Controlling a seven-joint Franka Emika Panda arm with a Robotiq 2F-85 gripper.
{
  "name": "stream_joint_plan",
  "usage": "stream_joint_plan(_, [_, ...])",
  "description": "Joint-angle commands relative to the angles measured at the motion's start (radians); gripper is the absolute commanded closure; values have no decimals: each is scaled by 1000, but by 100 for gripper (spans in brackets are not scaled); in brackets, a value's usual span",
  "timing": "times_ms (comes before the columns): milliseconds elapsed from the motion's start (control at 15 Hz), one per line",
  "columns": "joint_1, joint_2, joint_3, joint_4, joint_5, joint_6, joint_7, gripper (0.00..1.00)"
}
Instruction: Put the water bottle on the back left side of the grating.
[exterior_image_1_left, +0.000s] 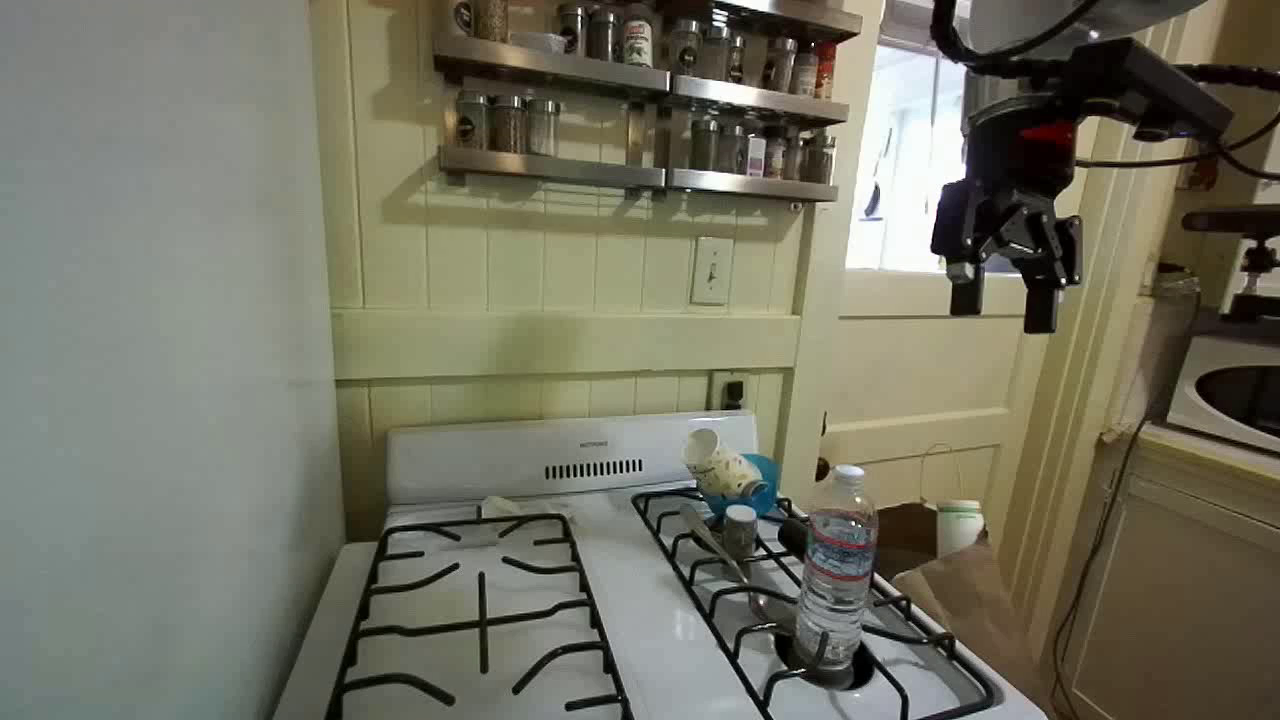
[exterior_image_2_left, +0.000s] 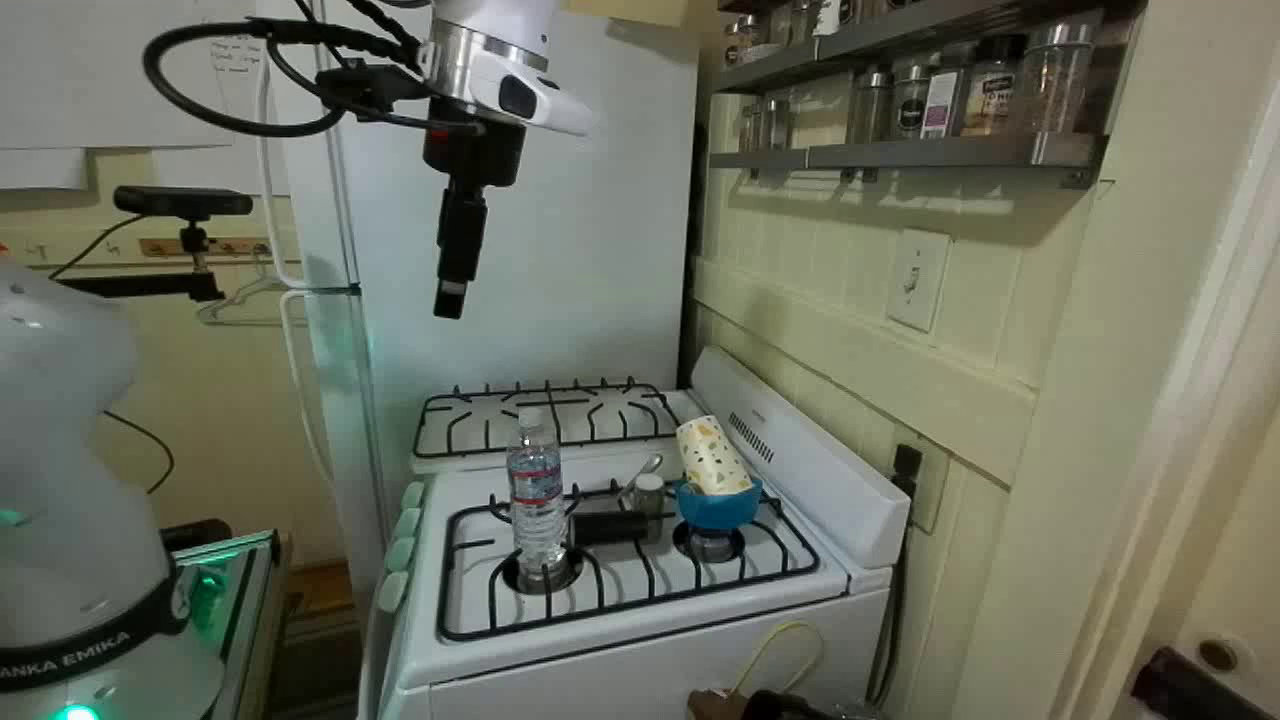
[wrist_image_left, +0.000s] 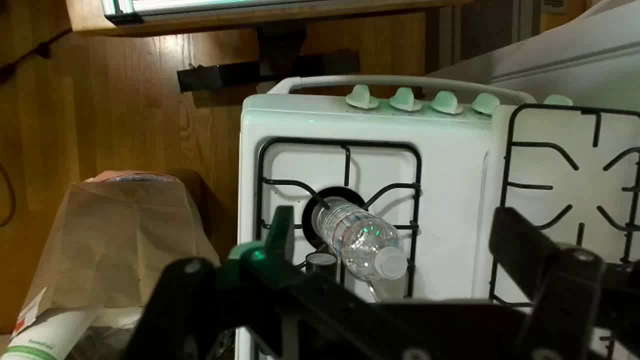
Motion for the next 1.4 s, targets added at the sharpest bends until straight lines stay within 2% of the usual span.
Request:
stream_joint_plan(0, [-16,2,12,2,5,-3,-7,0])
stream_joint_plan(467, [7,86,150,-35,-6,134,151,0])
stream_joint_plan(533, [19,110,152,-18,-3,92,129,0])
stream_joint_plan(600, [10,71,138,-25,1,103,118,0])
stream_joint_plan(800, [13,91,144,-20,1,103,120,0])
stream_joint_plan(867, [1,73,150,-38,11,157,175,0])
stream_joint_plan(1067, [2,88,162,-77,32,272,235,0])
stream_joint_plan(1333, [6,118,181,-122,14,355,271,0])
